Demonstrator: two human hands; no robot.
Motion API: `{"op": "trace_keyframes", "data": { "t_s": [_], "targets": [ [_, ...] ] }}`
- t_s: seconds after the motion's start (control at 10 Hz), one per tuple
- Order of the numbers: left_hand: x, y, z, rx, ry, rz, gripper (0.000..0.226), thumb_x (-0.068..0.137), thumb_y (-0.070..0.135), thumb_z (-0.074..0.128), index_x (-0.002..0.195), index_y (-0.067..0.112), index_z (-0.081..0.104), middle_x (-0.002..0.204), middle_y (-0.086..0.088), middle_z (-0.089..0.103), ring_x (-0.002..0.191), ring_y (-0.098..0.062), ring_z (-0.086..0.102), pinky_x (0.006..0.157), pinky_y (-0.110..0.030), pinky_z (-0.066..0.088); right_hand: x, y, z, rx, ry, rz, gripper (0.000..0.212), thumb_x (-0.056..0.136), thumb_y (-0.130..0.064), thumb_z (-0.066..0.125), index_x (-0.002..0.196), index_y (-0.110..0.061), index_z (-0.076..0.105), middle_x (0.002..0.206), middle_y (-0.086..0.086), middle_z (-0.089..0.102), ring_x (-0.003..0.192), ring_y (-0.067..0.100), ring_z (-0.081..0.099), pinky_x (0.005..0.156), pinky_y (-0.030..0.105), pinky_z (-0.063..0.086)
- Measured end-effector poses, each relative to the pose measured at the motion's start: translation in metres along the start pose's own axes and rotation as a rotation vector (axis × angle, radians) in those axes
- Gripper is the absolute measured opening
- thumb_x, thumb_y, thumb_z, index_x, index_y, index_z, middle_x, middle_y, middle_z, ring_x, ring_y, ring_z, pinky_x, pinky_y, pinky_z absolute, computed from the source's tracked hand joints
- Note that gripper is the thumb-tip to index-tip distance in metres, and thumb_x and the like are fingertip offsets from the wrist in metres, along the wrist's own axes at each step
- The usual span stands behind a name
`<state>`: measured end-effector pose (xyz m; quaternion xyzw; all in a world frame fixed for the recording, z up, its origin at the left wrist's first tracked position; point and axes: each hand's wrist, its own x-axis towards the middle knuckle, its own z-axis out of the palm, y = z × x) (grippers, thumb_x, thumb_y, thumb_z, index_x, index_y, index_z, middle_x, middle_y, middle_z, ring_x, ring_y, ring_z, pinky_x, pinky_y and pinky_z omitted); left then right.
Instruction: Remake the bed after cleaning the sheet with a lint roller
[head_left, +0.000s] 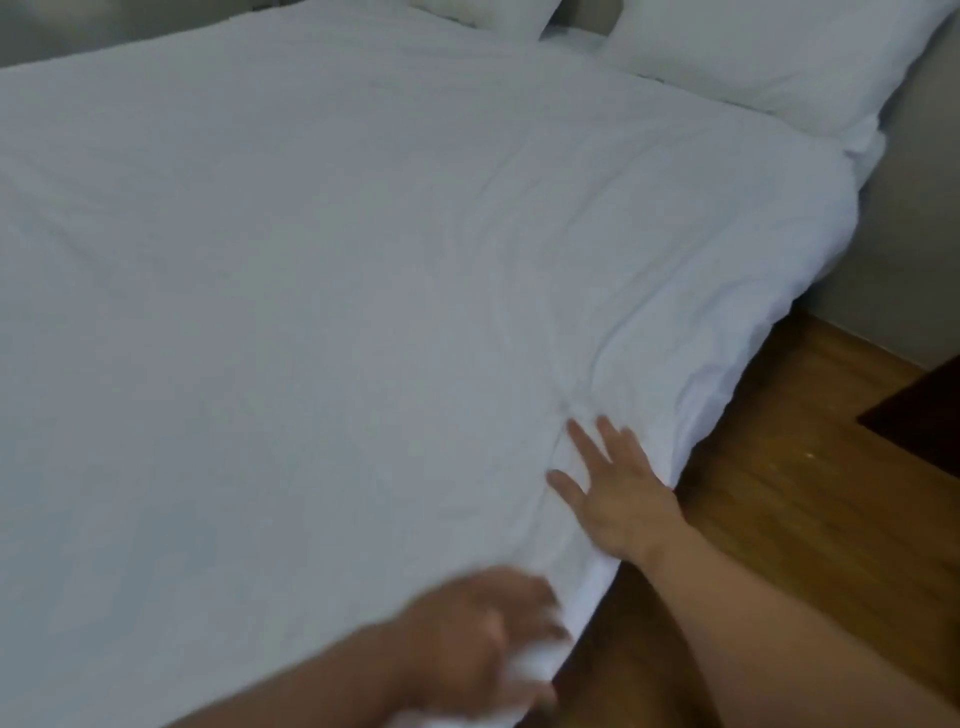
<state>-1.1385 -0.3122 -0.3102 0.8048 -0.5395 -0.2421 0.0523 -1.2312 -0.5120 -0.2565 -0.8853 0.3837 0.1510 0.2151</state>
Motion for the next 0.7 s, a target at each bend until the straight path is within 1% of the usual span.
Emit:
{"op": "trace_keyframes", "data": {
  "t_s": [0.1, 0.2, 0.3, 0.4, 0.5, 0.6, 0.7],
  "targets": [
    [0.022, -0.059, -0.068, 0.249, 0.327, -0.120, 0.064, 0.093, 0.067, 0.025, 0.144, 0.036, 0.049, 0.153, -0.006, 0.044, 0.143, -0.031, 0.035, 0.116, -0.057, 0.025, 0.003, 0.042, -0.027, -0.068, 0.202, 0.236, 0.048, 0.102, -0.054, 0.024, 0.127, -0.025, 0.052, 0.127, 0.007, 0.055, 0.112, 0.029, 0.053, 0.101, 0.048, 0.044],
    [0.056, -0.044, -0.060, 0.285, 0.346, -0.341, 0.071, 0.091, 0.072, 0.002, 0.157, 0.044, 0.004, 0.168, -0.006, 0.002, 0.153, -0.036, -0.001, 0.117, -0.066, 0.003, 0.062, 0.022, -0.063, -0.081, 0.634, -0.066, 0.050, 0.098, -0.056, 0.035, 0.137, -0.026, 0.045, 0.146, 0.008, 0.042, 0.140, 0.031, 0.035, 0.114, 0.056, 0.027],
    [0.057, -0.038, -0.035, 0.325, 0.290, -0.192, 0.068, 0.095, 0.072, 0.007, 0.157, 0.045, 0.012, 0.167, -0.001, 0.009, 0.154, -0.030, 0.008, 0.117, -0.066, 0.008, 0.098, 0.022, -0.050, -0.029, 0.334, -0.195, 0.072, 0.090, -0.079, 0.023, 0.153, -0.050, 0.006, 0.166, -0.012, -0.007, 0.153, 0.017, -0.010, 0.120, 0.058, 0.001],
    [0.062, -0.051, -0.048, 0.298, 0.264, -0.234, 0.071, 0.090, 0.076, -0.001, 0.155, 0.049, 0.002, 0.167, 0.003, -0.006, 0.154, -0.027, -0.003, 0.118, -0.064, -0.001, 0.070, 0.075, -0.006, 0.346, -0.015, 0.306, 0.093, 0.075, -0.093, 0.016, 0.154, -0.048, -0.002, 0.167, -0.005, -0.002, 0.152, 0.028, 0.011, 0.116, 0.057, 0.025],
    [0.054, -0.033, -0.053, 0.290, 0.134, -0.226, 0.078, 0.078, 0.077, -0.019, 0.150, 0.047, -0.022, 0.158, 0.006, -0.033, 0.149, -0.024, -0.028, 0.116, -0.061, -0.015, 0.008, 0.118, 0.034, 0.258, -0.342, 0.491, 0.080, 0.094, -0.072, 0.012, 0.155, -0.023, 0.027, 0.160, 0.010, 0.030, 0.143, 0.032, 0.035, 0.115, 0.051, 0.032],
    [0.006, -0.025, -0.062, 0.262, 0.043, -0.178, 0.076, 0.080, 0.075, -0.016, 0.148, 0.041, -0.026, 0.159, 0.003, -0.033, 0.142, -0.020, -0.040, 0.118, -0.055, -0.014, -0.028, 0.115, 0.027, 0.188, -0.182, 0.485, 0.078, 0.096, -0.065, 0.013, 0.150, -0.016, 0.040, 0.154, 0.008, 0.042, 0.141, 0.027, 0.040, 0.117, 0.042, 0.030],
    [-0.075, -0.037, -0.032, 0.327, 0.105, -0.102, 0.075, 0.093, 0.071, 0.028, 0.158, 0.034, 0.018, 0.166, -0.002, 0.015, 0.153, -0.023, 0.001, 0.117, -0.049, 0.003, -0.071, 0.076, 0.011, 0.053, -0.260, 0.334, 0.068, 0.100, -0.060, 0.029, 0.150, -0.014, 0.039, 0.157, 0.006, 0.037, 0.142, 0.021, 0.039, 0.115, 0.033, 0.028]
  ]
}}
